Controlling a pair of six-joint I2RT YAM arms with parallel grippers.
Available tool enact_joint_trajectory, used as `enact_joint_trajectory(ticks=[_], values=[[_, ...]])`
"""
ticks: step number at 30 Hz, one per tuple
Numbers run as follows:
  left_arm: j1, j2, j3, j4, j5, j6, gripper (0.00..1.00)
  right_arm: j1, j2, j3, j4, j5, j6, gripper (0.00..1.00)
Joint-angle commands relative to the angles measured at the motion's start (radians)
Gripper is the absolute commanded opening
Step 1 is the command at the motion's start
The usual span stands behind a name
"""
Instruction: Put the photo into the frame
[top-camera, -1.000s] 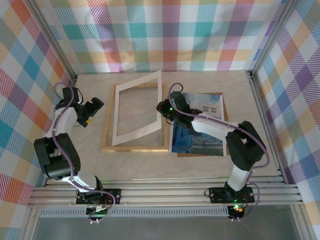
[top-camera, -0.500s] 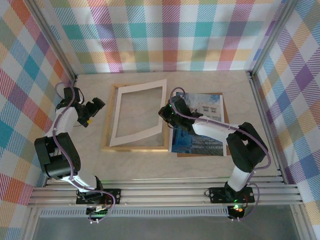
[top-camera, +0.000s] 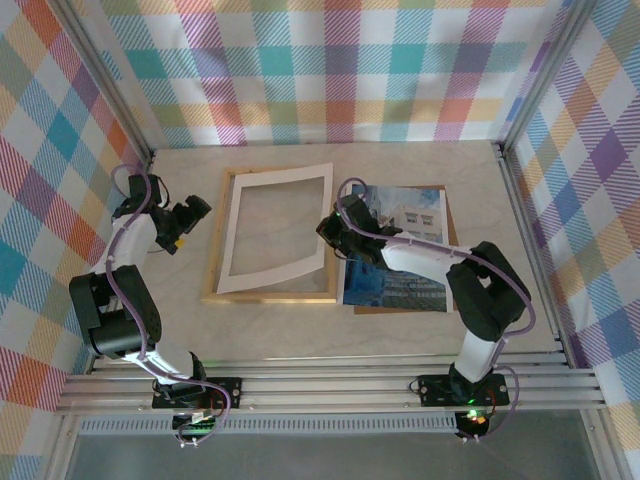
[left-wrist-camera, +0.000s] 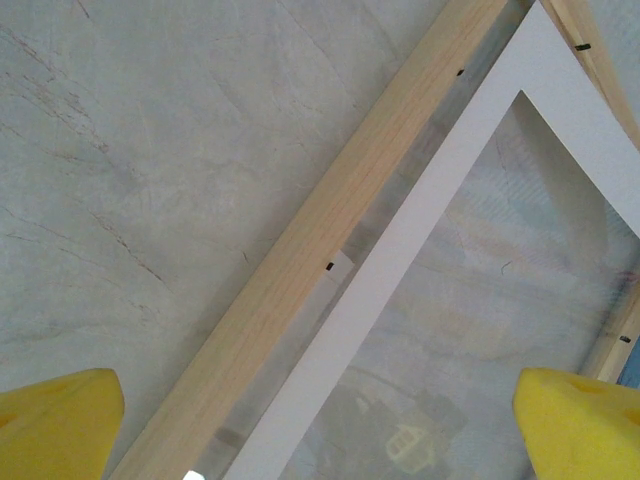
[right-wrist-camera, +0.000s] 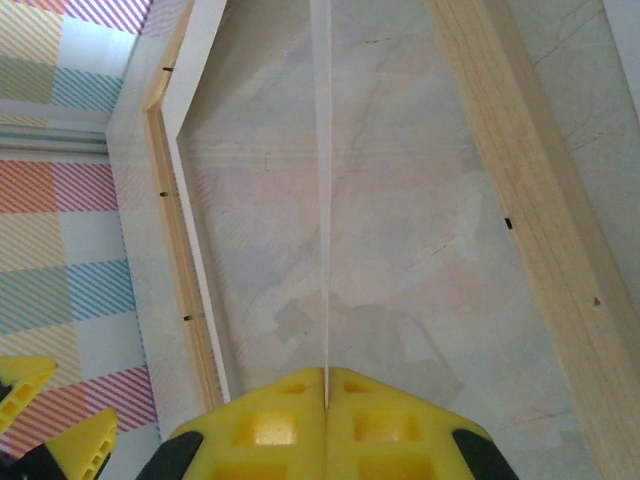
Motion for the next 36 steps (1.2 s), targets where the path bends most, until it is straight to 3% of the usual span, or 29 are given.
enact_joint_trajectory(ticks=[1, 21, 36], values=[[-0.011, 0.008, -0.009, -0.015, -0.002, 0.018, 1.00, 0.014, 0.023, 0.018, 0.072, 0.005, -0.015, 0.02], [-0.014, 0.011, -0.007, -0.015, 0.006, 0.021, 1.00, 0.047, 0.069, -0.019, 0.202, 0.105, -0.146, 0.16], [-0.015, 0.016, -0.006, -0.014, 0.012, 0.020, 1.00, 0.049, 0.128, 0.012, 0.222, 0.086, -0.174, 0.25]])
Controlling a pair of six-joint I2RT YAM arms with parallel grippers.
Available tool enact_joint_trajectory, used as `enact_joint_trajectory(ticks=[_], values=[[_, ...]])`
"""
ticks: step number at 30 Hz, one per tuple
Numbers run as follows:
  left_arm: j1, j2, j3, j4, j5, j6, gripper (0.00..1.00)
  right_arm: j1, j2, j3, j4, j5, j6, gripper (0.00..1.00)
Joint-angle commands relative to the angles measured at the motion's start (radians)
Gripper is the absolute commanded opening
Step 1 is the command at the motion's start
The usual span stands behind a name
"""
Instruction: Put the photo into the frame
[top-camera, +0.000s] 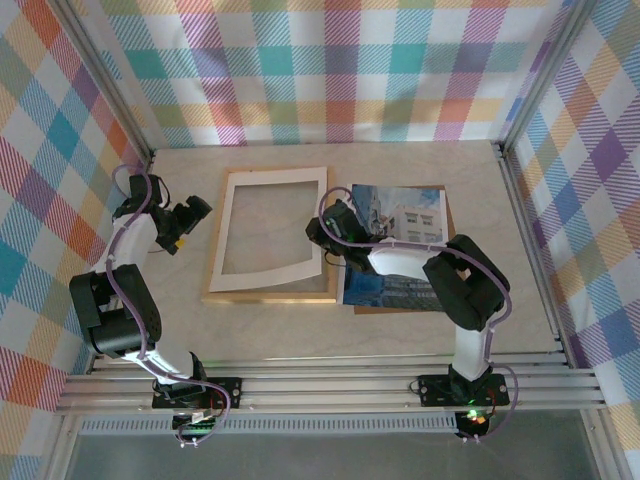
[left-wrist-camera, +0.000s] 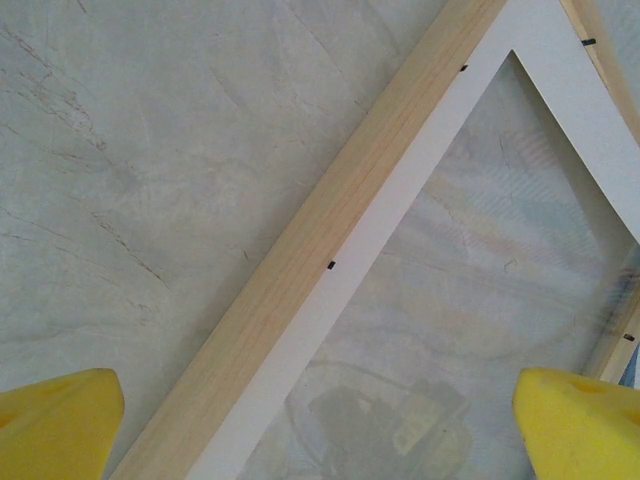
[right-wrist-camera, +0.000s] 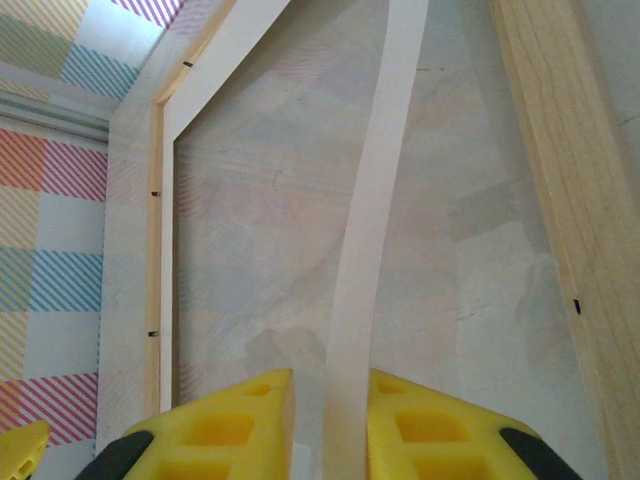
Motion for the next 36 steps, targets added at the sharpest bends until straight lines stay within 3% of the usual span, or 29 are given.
enact_joint_trajectory(ticks=[1, 4, 9, 27, 28, 36], values=[[-0.013, 0.013, -0.005, -0.014, 0.011, 0.017, 1.00, 0.008, 0.013, 0.020, 0.022, -0.005, -0.013, 0.26], [-0.012, 0.010, -0.005, -0.014, 0.015, 0.018, 1.00, 0.009, 0.013, 0.019, 0.013, -0.006, -0.008, 0.30], [-0.014, 0.011, -0.005, -0.014, 0.014, 0.017, 1.00, 0.010, 0.008, 0.022, -0.028, -0.007, 0.006, 0.46], [-0.015, 0.008, -0.004, -0.016, 0.013, 0.019, 1.00, 0.010, 0.044, 0.203, -0.419, -0.080, -0.074, 0.65], [-0.016, 0.008, -0.004, -0.016, 0.012, 0.018, 1.00, 0.009, 0.048, 0.215, -0.440, -0.081, -0.082, 0.71], [-0.017, 0.003, -0.006, -0.016, 0.012, 0.020, 1.00, 0.008, 0.090, 0.302, -0.578, -0.108, -0.138, 0.86]])
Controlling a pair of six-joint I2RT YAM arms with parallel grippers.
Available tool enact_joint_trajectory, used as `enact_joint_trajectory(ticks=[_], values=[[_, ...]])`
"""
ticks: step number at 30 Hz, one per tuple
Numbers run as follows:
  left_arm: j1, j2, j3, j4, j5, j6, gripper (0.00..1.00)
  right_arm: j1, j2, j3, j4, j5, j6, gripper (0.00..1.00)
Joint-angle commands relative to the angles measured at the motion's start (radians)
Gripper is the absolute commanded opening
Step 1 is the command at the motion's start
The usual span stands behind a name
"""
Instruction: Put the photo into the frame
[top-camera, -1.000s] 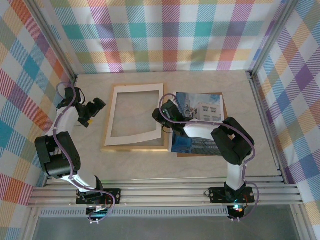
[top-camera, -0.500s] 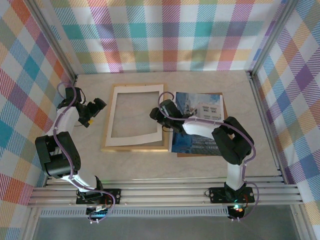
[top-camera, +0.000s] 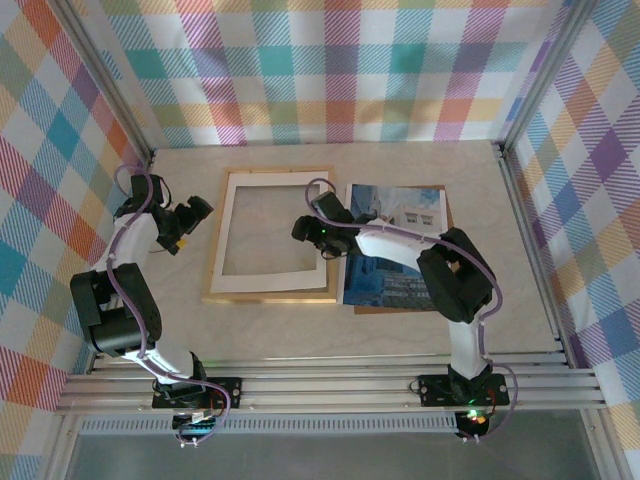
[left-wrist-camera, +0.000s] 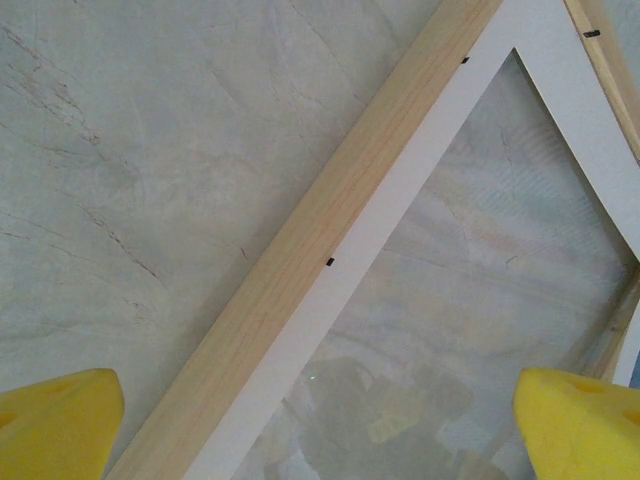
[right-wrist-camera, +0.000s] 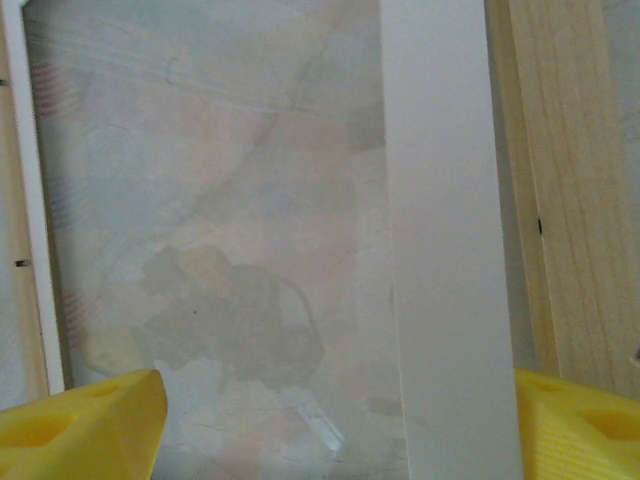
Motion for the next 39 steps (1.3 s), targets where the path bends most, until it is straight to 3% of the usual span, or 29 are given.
enact_joint_trajectory(ticks=[1, 5, 16, 25, 30, 39], values=[[-0.012, -0.004, -0.006, -0.017, 0.010, 0.020, 1.00, 0.007, -0.003, 0.021, -0.069, -0.022, -0.041, 0.88], [-0.012, -0.007, -0.006, -0.016, 0.010, 0.020, 1.00, 0.007, -0.009, 0.044, -0.109, -0.009, -0.077, 1.00], [-0.012, -0.010, -0.004, -0.018, 0.009, 0.020, 1.00, -0.014, -0.010, 0.136, -0.275, 0.015, -0.248, 0.99], [-0.013, -0.001, -0.004, -0.020, 0.004, 0.024, 1.00, -0.096, 0.001, 0.165, -0.373, -0.036, -0.394, 0.76], [-0.013, 0.002, -0.007, -0.022, -0.009, 0.024, 1.00, -0.110, 0.037, 0.191, -0.359, -0.112, -0.394, 0.54], [-0.013, 0.012, -0.008, -0.022, -0.008, 0.025, 1.00, -0.110, 0.097, 0.204, -0.306, -0.195, -0.340, 0.59]])
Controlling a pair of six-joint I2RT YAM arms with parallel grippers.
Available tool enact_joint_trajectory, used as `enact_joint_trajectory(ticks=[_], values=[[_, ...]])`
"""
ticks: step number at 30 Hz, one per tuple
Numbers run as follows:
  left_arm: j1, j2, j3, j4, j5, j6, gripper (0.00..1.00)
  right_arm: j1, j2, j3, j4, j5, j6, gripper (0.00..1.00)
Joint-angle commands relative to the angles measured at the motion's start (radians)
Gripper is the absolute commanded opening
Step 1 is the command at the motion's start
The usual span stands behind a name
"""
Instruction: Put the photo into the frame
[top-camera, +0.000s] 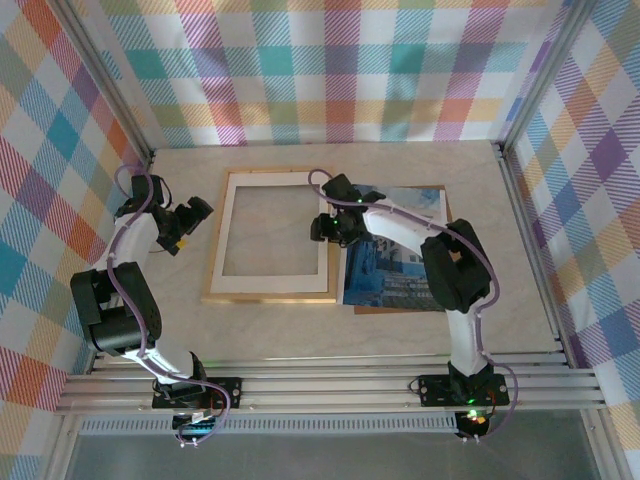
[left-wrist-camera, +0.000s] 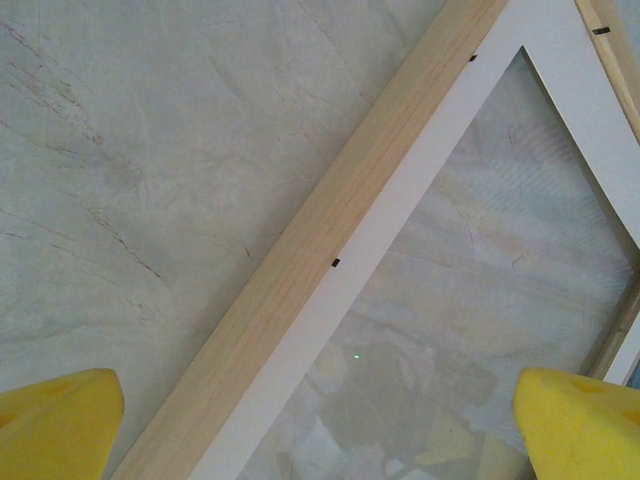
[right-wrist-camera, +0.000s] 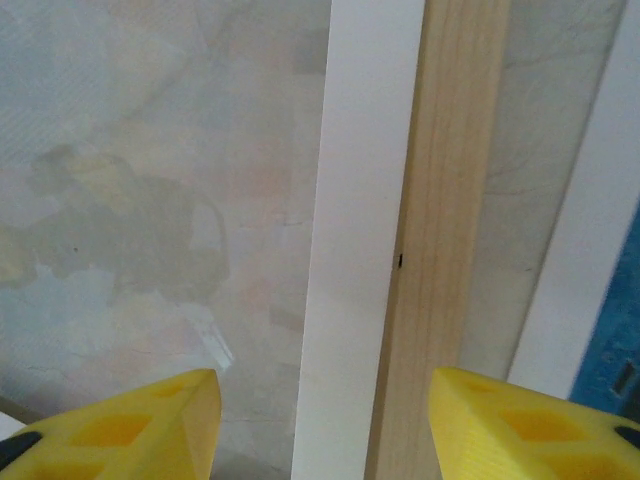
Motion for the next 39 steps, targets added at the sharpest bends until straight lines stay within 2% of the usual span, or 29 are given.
enact_joint_trajectory(ticks=[1, 6, 21, 25, 30, 35, 37, 39], values=[[-0.013, 0.005, -0.006, -0.021, -0.004, 0.020, 1.00, 0.007, 0.024, 0.030, 0.013, -0.053, 0.026, 0.59], [-0.014, 0.010, -0.008, -0.020, -0.001, 0.021, 1.00, 0.010, 0.035, 0.010, 0.055, -0.097, 0.055, 0.59], [-0.033, 0.083, -0.011, -0.024, -0.023, 0.026, 1.00, 0.020, 0.032, -0.004, 0.102, -0.102, 0.067, 0.60], [-0.034, 0.079, -0.007, -0.029, -0.032, 0.030, 1.00, 0.020, 0.011, 0.049, -0.014, 0.048, -0.001, 0.71], [-0.035, 0.064, -0.004, -0.033, -0.043, 0.036, 1.00, 0.014, -0.058, 0.061, -0.069, 0.203, -0.083, 0.83], [-0.035, 0.056, -0.003, -0.033, -0.044, 0.037, 1.00, -0.019, -0.099, 0.070, -0.109, 0.259, -0.124, 0.92], [-0.036, 0.051, -0.004, -0.033, -0.040, 0.037, 1.00, -0.038, -0.119, 0.062, -0.121, 0.287, -0.134, 1.00], [-0.038, 0.041, -0.004, -0.033, -0.039, 0.040, 1.00, -0.063, -0.148, 0.043, -0.129, 0.316, -0.149, 0.99]])
